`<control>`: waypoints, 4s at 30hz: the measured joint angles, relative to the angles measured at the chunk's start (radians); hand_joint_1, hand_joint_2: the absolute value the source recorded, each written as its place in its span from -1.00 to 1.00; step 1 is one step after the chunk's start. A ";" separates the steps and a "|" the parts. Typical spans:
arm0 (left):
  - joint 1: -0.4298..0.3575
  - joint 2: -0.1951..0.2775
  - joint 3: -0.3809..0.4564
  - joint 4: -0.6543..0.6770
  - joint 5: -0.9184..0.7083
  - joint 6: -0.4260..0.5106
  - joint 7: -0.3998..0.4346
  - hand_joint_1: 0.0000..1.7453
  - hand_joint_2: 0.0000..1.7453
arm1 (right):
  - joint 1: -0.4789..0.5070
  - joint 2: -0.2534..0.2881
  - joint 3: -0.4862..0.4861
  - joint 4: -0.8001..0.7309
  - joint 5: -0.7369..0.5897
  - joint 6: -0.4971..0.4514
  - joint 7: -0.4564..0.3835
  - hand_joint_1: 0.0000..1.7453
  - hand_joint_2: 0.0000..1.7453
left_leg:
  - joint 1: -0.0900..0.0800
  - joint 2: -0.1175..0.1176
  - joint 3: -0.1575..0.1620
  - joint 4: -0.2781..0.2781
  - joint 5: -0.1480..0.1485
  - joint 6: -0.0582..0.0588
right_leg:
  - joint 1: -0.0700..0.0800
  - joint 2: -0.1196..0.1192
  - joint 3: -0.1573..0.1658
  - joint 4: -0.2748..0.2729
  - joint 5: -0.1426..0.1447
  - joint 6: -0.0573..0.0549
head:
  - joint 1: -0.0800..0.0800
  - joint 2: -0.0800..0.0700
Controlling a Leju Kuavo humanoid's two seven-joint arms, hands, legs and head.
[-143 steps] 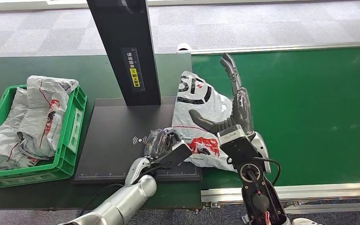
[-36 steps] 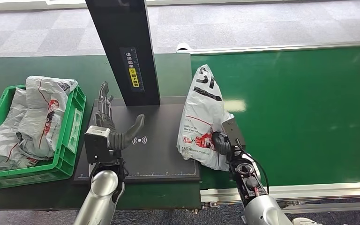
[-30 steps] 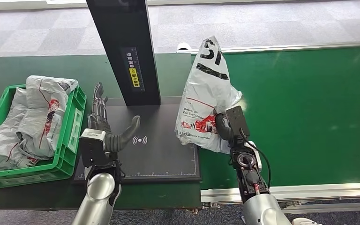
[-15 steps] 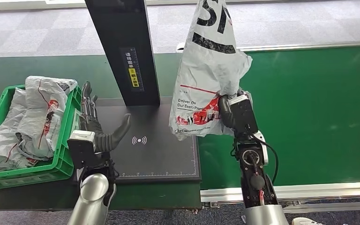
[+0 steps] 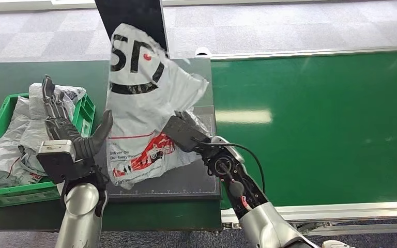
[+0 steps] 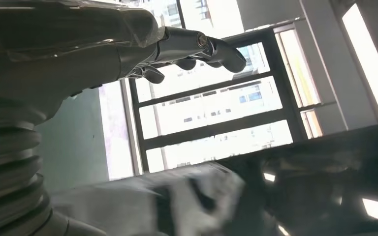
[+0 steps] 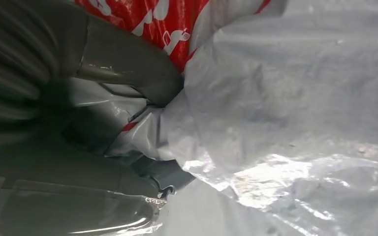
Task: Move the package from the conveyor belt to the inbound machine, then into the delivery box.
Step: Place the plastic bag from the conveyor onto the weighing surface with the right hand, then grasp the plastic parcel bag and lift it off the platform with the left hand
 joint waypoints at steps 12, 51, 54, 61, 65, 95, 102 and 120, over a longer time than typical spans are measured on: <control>-0.003 0.053 0.024 -0.011 0.021 0.050 -0.017 -1.00 1.00 | -0.044 0.024 0.134 0.222 0.008 0.018 0.055 1.00 1.00 | 0.000 0.000 0.000 0.000 0.000 0.000 | -0.001 0.000 0.000 0.000 0.000 0.000 | 0.000 0.000; 0.035 0.118 -0.116 -0.029 -0.352 -0.295 0.150 -1.00 1.00 | 0.107 -0.137 -0.075 -0.220 -0.297 -0.025 -0.167 -1.00 -1.00 | 0.000 0.000 0.000 0.000 0.000 0.000 | 0.000 0.000 -0.001 -0.001 0.000 0.000 | 0.000 0.000; -0.001 0.125 -0.160 0.028 -0.395 -0.327 0.172 -1.00 1.00 | 0.144 -0.147 -0.088 -0.294 -0.330 -0.042 -0.175 -1.00 -1.00 | 0.000 0.000 0.000 0.000 0.000 0.000 | -0.001 0.000 -0.001 -0.001 0.000 0.000 | 0.000 0.000; -0.108 0.138 -0.248 0.237 -0.473 -0.396 0.203 -1.00 1.00 | 0.220 -0.170 -0.107 -0.453 -0.389 -0.057 -0.177 -1.00 -1.00 | -0.001 0.000 0.000 0.001 -0.001 0.000 | -0.001 0.000 -0.001 -0.001 0.000 0.000 | 0.000 0.000; -0.188 0.142 -0.322 0.422 -0.546 -0.413 0.223 -1.00 1.00 | 0.245 -0.181 -0.109 -0.514 -0.408 -0.057 -0.190 -1.00 -1.00 | -0.001 0.000 0.000 0.001 -0.001 0.000 | -0.001 0.000 -0.001 -0.001 0.000 0.000 | 0.000 0.000; -0.493 0.099 -0.569 1.057 -0.661 -0.543 0.187 1.00 1.00 | 0.241 -0.186 -0.109 -0.580 -0.435 -0.079 -0.223 -1.00 1.00 | -0.001 -0.001 0.008 0.000 0.000 0.000 | -0.001 -0.002 0.009 -0.001 0.000 0.000 | 0.000 0.000; -0.497 0.097 -0.577 1.071 -0.661 -0.543 0.186 1.00 1.00 | 0.241 -0.186 -0.109 -0.580 -0.436 -0.079 -0.223 -1.00 1.00 | 0.000 -0.001 0.007 0.000 0.000 0.000 | -0.001 -0.002 0.008 -0.001 0.000 0.000 | 0.000 0.000; -0.489 0.107 -0.579 1.062 -0.596 -0.490 0.130 1.00 1.00 | 0.245 -0.190 -0.108 -0.581 -0.445 -0.090 -0.223 -1.00 1.00 | -0.001 -0.001 0.007 0.000 0.000 0.000 | -0.001 -0.002 0.007 -0.001 0.000 0.000 | 0.000 0.000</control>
